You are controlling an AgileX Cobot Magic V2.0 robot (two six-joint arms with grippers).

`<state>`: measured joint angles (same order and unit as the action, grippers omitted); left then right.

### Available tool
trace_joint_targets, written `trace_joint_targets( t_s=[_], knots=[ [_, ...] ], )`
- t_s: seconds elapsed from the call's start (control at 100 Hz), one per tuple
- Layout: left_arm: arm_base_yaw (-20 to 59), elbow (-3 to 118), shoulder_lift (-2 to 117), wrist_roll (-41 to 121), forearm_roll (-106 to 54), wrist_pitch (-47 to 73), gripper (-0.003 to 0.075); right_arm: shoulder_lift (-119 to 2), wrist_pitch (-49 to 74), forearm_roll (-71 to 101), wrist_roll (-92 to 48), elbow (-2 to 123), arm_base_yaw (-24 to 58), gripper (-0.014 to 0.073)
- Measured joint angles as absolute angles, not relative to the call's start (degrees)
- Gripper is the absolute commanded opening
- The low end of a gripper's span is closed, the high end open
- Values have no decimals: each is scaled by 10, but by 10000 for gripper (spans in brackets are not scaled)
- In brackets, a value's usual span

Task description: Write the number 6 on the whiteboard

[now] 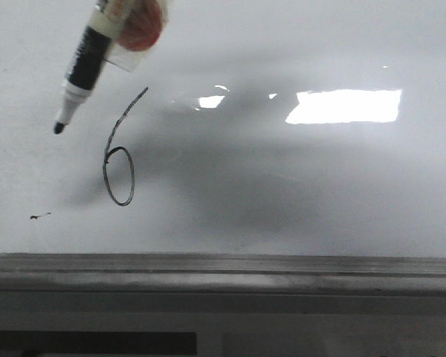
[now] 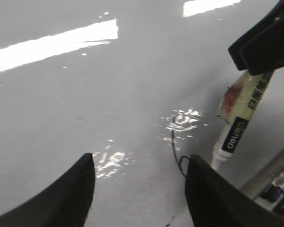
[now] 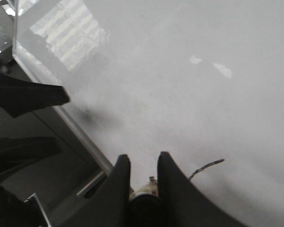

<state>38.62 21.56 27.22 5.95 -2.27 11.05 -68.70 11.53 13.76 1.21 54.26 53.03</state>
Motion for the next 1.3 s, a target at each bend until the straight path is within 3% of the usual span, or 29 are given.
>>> trace_joint_targets(
  t_s=[0.24, 0.55, 0.64, 0.8, 0.94, 1.02, 1.12, 1.17, 1.22, 1.3],
  knots=[
    [528, 216, 365, 100, -28, 73, 388, -695, 122, 134, 12, 543, 557, -64],
    [543, 216, 442, 103, -24, 12, 381, -697, 128, 134, 12, 543, 573, -64],
    [536, 216, 452, 103, -24, 6, 293, -697, 131, 134, 12, 543, 573, -64],
    [534, 216, 458, 103, -24, 6, -15, -697, 134, 135, 12, 543, 573, -64],
    [534, 216, 458, 107, -24, 8, -19, -697, 133, 137, 12, 543, 573, -49],
    [534, 217, 458, 107, -26, 9, -19, -697, 135, 138, 12, 543, 573, 82],
    [534, 217, 458, 109, -32, 14, -19, -698, 145, 138, 12, 543, 573, 440],
    [534, 217, 458, 108, -45, 16, -19, -698, 154, 138, 12, 543, 573, 570],
    [533, 217, 458, 108, -57, 16, -19, -698, 159, 138, 12, 543, 571, 636],
    [530, 217, 458, 108, -95, 16, -19, -698, 166, 138, 12, 543, 567, 637]
  ],
)
